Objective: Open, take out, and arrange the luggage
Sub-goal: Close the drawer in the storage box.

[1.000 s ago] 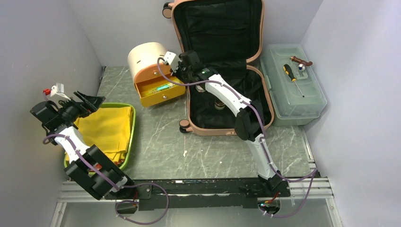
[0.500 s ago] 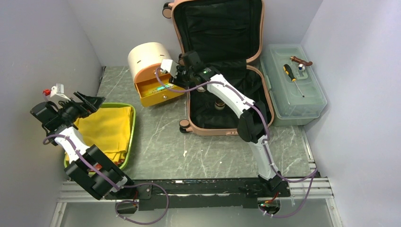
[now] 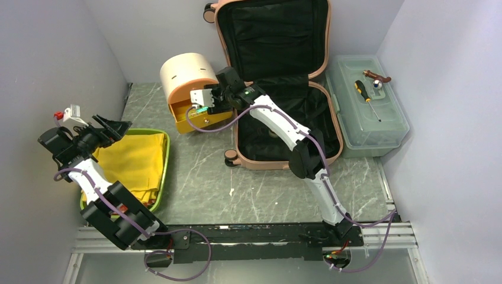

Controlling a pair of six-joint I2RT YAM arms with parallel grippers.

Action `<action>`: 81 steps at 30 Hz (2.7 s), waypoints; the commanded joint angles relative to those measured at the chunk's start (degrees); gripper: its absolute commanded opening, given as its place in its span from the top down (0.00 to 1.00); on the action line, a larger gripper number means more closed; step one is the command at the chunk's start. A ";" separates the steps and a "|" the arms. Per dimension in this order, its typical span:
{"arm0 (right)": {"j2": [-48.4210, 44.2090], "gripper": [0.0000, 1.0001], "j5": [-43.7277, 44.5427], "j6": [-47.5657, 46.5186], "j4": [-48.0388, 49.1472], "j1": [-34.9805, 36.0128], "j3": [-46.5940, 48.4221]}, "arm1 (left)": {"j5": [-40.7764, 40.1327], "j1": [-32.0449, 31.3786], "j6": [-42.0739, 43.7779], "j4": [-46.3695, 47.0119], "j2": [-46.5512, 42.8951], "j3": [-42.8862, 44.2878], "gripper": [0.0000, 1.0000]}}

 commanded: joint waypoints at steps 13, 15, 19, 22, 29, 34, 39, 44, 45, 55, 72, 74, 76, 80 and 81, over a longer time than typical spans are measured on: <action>6.78 0.41 1.39 -16.97 -6.75 -0.58 4.92 | 1.56 0.69 0.64 1.53 -0.05 0.04 0.01; 7.42 0.41 3.17 -17.15 -3.49 -0.62 4.32 | 1.59 0.69 0.61 1.66 0.05 0.02 0.01; 7.49 0.42 6.86 -16.97 6.43 -0.56 1.61 | 1.69 0.77 0.48 1.78 0.32 0.01 0.01; 6.42 0.43 9.32 -15.75 13.95 -0.33 -0.88 | 1.78 0.77 0.37 2.00 0.46 -0.07 0.01; -0.21 0.44 10.97 -10.45 22.00 0.94 -7.03 | 1.92 0.73 0.20 2.07 0.68 -0.13 0.01; -4.92 0.43 9.63 1.22 16.73 1.27 -1.99 | 2.00 0.78 -0.05 2.42 0.76 -0.21 0.01; -9.41 0.42 5.73 16.70 8.46 1.64 -0.15 | 2.05 0.78 -0.39 2.65 0.61 -0.25 0.01; -12.24 0.43 -0.04 35.55 2.45 1.93 -2.11 | 2.24 0.78 -0.87 3.03 0.50 -0.34 0.01; -12.32 0.44 -1.79 38.34 0.93 1.93 -2.18 | 2.24 0.73 -0.99 3.07 0.43 -0.40 0.01; -11.12 0.45 -8.79 54.49 2.27 2.01 -11.83 | 1.97 0.78 -0.72 2.98 -0.35 -0.43 0.01; 1.77 0.60 -1.85 58.31 15.89 1.93 -2.88 | 1.49 0.78 0.29 2.19 -0.33 -0.34 0.01; 2.74 0.63 -1.60 58.29 17.14 1.92 -1.75 | 1.47 0.78 0.42 2.22 -0.22 -0.34 0.01; 3.62 0.69 -1.32 58.06 18.35 1.93 -0.80 | 1.35 0.78 0.40 2.27 -0.07 -0.42 0.01; 5.03 0.72 0.25 56.89 21.38 1.92 0.08 | 1.34 0.78 0.60 2.16 0.23 -0.38 0.01; 5.31 0.73 0.96 56.37 22.33 1.93 0.09 | 1.39 0.78 0.56 2.16 0.24 -0.41 0.01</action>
